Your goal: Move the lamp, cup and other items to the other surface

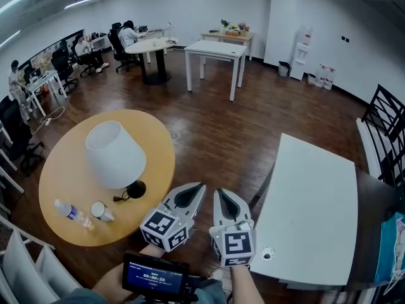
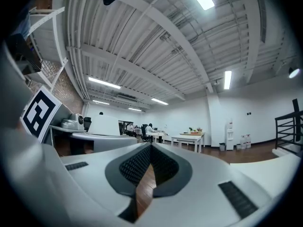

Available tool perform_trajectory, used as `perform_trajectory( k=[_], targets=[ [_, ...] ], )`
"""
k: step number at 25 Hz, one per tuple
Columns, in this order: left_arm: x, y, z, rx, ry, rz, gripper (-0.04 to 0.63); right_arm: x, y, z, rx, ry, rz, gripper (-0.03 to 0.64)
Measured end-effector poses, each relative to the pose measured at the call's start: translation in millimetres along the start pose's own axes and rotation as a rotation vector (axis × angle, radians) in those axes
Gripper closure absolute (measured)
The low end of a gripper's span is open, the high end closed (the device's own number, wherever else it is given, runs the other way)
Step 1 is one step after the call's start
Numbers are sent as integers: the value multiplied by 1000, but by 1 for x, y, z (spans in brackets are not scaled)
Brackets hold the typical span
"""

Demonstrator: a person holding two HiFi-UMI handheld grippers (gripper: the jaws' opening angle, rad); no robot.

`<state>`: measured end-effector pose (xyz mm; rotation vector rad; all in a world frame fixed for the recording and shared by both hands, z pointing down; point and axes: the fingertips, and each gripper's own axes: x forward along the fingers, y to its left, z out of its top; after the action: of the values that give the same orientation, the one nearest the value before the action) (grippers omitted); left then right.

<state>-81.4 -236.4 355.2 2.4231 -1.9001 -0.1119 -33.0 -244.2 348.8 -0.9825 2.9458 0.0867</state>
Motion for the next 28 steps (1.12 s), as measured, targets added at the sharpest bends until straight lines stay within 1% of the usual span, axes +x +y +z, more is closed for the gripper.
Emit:
perform_trajectory(
  k=[8,15,20,25,28],
  targets=[
    [-9,-5,-7,-19,14,-42,589,-13,7,5,-6,14,-40,617],
    [-15,-7,-4,-30,16,-57,589,-17,13,6,-42,9,-62,617],
    [-16,-8,-3,-30,13,-66,589,-19,21,7,-31,70,-47,617],
    [-21,-2,2,-33,10,-53,589,-14,25,11,-47,52,-40,617],
    [-30,9,1,-34,9,-42,589,-8,38,9,-52,46,-28,617]
  ],
)
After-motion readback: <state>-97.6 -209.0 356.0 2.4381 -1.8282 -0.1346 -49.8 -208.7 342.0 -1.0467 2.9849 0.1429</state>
